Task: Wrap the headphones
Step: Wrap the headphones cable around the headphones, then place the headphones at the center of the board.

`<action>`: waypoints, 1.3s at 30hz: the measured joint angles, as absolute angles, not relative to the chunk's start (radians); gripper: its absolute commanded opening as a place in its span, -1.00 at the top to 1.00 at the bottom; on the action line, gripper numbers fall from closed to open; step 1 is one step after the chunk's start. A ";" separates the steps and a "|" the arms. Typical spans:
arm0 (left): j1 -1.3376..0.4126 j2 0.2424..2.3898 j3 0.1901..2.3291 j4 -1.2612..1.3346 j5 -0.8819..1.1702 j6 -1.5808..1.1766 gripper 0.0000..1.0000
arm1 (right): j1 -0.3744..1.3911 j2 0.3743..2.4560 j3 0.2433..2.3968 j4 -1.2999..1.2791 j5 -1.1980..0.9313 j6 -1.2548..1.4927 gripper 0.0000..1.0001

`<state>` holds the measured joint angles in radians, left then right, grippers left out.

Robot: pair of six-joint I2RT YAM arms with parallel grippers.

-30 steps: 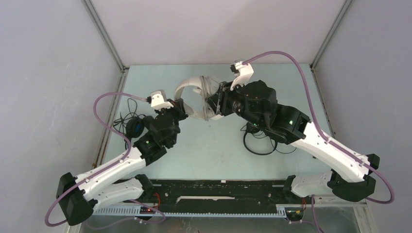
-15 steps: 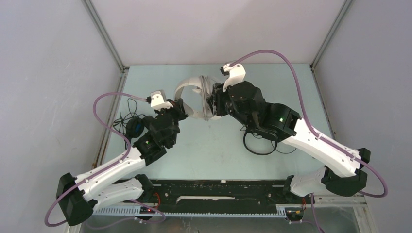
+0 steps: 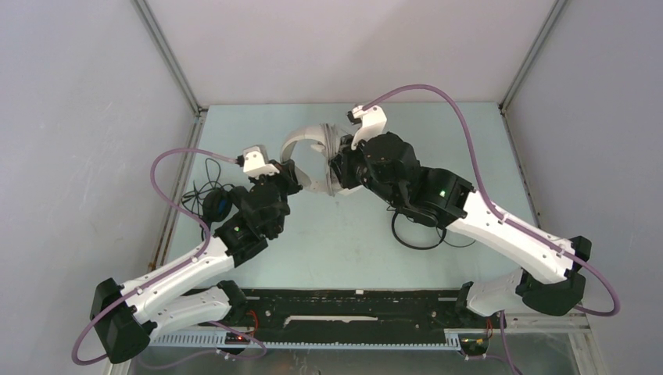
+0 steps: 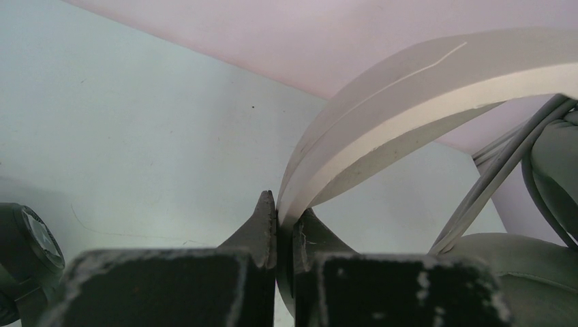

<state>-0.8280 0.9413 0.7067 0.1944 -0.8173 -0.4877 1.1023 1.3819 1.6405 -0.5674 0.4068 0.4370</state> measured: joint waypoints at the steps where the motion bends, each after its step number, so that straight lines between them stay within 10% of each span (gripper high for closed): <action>1: -0.828 0.941 0.707 0.192 -0.817 -0.488 1.00 | 1.098 1.379 1.622 -0.547 0.394 0.437 0.78; 39: -0.819 0.872 0.763 -0.249 -0.601 -0.604 1.00 | 1.034 1.100 1.042 -0.044 0.150 0.046 0.55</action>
<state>-0.8188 0.8719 0.7628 -0.2493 -0.6006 -0.6044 1.0336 1.0996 1.0420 -0.0437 0.1505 0.0456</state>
